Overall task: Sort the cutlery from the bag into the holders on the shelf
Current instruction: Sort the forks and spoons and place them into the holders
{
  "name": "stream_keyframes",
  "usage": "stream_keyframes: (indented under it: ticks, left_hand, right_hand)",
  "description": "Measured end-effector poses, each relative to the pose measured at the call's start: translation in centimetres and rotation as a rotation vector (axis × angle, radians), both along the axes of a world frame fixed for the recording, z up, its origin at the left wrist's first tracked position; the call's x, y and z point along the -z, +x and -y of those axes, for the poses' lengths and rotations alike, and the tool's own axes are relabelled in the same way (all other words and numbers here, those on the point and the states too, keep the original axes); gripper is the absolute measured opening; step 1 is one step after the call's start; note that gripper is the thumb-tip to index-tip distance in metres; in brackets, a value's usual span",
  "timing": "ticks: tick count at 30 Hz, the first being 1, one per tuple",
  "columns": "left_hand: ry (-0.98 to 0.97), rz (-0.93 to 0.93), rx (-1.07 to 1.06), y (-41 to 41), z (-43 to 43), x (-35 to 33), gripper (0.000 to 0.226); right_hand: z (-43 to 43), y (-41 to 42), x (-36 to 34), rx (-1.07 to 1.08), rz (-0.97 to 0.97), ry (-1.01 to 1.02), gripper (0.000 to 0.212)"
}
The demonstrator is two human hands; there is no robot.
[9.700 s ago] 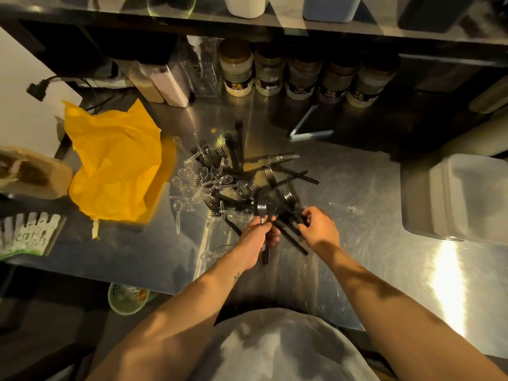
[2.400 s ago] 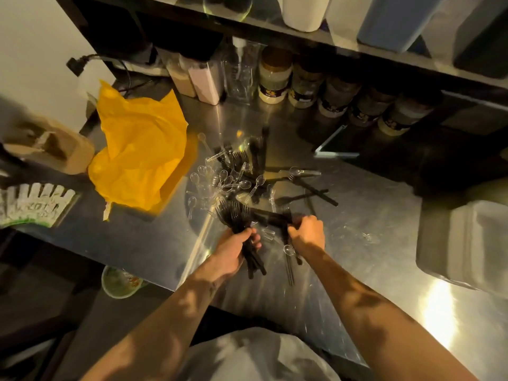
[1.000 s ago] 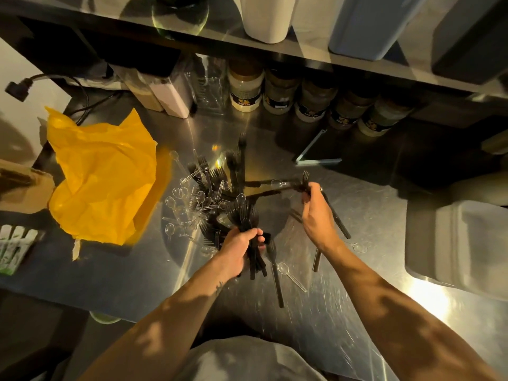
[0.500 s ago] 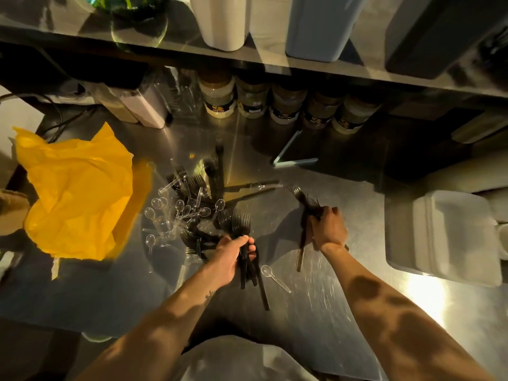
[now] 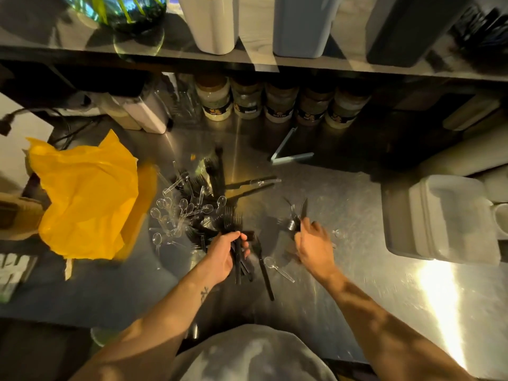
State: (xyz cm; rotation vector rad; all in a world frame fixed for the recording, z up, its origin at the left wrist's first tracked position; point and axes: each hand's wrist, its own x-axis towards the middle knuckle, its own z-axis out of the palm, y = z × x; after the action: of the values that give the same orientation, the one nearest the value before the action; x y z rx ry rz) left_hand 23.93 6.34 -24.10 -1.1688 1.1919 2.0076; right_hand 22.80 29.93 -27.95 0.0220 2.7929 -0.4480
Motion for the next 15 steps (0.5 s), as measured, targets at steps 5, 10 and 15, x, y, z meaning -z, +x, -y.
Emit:
stream_keyframes:
  ticks: [5, 10, 15]
  left_hand:
    - [0.052, -0.013, -0.023, 3.1, 1.7, 0.0, 0.019]
    - [0.049, 0.004, -0.026, 5.6, 2.7, -0.2, 0.016]
    - [0.04, 0.041, -0.047, 7.6, 4.2, -0.3, 0.017]
  right_hand:
    - [3.8, 4.7, -1.0, 0.085, 0.17, -0.303, 0.004]
    - [7.5, 8.4, -0.3, 0.16, 0.221, -0.283, 0.017]
    - [9.8, 9.9, 0.6, 0.203, 0.212, -0.141, 0.02]
